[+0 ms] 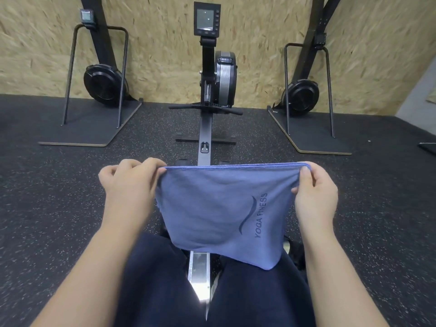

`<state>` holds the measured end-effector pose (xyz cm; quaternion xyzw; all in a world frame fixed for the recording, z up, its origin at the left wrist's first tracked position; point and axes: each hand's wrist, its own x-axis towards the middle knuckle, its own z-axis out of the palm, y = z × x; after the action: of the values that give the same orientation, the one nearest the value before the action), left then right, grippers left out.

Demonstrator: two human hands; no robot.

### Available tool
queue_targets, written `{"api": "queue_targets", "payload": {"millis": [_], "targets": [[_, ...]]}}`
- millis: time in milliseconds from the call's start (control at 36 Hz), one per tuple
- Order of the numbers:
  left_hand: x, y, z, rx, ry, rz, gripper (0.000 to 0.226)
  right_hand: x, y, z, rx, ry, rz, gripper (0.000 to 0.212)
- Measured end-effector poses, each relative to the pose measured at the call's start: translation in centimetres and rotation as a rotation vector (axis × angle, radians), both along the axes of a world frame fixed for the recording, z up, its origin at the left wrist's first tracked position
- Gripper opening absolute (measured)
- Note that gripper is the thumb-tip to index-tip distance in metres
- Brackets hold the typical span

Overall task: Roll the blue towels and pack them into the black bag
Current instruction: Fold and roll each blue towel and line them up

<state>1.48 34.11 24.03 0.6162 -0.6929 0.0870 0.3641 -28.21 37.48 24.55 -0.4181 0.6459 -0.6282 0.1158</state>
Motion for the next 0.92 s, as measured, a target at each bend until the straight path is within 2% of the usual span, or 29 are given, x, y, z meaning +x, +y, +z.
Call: {"api": "queue_targets", "payload": {"millis": [111, 194, 389, 500, 611, 694, 806, 917], "targets": [[-0.2, 0.1, 0.4, 0.0, 0.062, -0.101, 0.014, 0.1, 0.0, -0.4, 0.026, -0.006, -0.021, 0.024], [-0.1, -0.2, 0.2, 0.086, 0.057, -0.205, 0.011, 0.2, 0.1, -0.5, 0.036, -0.009, -0.029, 0.023], [-1.0, 0.1, 0.0, 0.161, 0.077, -0.289, 0.012, 0.9, 0.1, -0.4, 0.038, 0.015, 0.012, 0.025], [-1.6, 0.3, -0.5, 0.148, 0.15, -0.222, 0.013, 1.2, 0.0, -0.6, 0.051, 0.039, 0.029, 0.023], [-1.6, 0.2, -1.2, 0.128, 0.107, -0.143, 0.009, 1.3, 0.0, -0.7, 0.06, 0.083, 0.01, 0.024], [-1.3, 0.4, -0.9, 0.205, 0.199, -0.092, 0.011, 1.2, 0.3, -0.6, 0.073, 0.097, -0.008, 0.025], [-1.2, 0.8, -0.7, 0.276, 0.45, -0.074, 0.014, 1.3, 0.4, -0.5, 0.096, 0.078, -0.024, 0.024], [-2.0, 1.1, -0.2, 0.216, 0.657, -0.091, 0.016, 2.2, 0.2, -0.2, 0.142, -0.023, -0.007, 0.026]]}}
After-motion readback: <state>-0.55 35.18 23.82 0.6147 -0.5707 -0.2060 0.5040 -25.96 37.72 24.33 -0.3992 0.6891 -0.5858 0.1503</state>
